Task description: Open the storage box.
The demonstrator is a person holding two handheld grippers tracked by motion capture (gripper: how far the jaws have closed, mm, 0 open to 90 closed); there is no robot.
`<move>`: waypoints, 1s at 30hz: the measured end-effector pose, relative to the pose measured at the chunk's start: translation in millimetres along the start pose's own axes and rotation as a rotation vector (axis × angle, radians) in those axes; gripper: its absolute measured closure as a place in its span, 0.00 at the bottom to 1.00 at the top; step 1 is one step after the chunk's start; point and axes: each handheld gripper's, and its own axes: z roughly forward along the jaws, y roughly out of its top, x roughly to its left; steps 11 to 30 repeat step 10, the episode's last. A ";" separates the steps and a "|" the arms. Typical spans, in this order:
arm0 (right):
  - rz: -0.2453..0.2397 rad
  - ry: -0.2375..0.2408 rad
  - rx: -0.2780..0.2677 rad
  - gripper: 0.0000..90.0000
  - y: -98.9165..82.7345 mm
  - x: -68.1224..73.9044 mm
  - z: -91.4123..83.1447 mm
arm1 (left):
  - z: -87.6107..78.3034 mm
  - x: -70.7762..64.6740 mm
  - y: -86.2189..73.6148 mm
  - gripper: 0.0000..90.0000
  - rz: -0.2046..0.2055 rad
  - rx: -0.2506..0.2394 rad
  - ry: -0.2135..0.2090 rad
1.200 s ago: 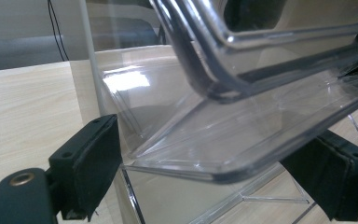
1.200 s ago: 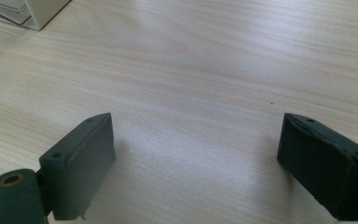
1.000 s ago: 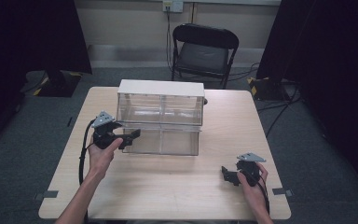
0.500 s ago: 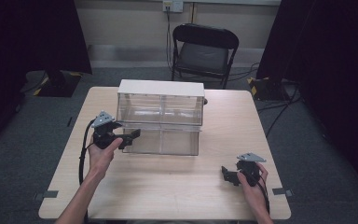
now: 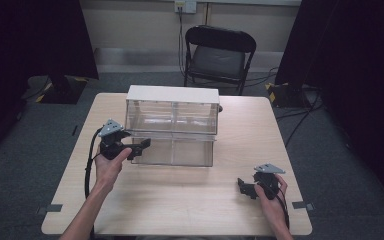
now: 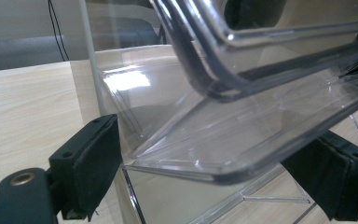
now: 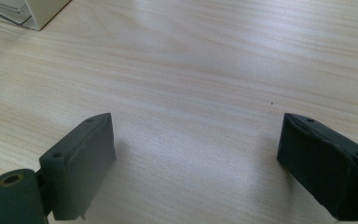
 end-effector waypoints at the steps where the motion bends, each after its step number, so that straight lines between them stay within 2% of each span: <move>1: 0.000 0.000 0.000 0.12 0.0 0.0 0.0 | 0.0 0.0 0.0 0.15 0.000 0.000 0.000; 30: 0.000 0.001 0.000 0.11 0.0 -0.1 0.0 | 0.3 1.0 -0.1 0.14 0.001 -0.002 -0.004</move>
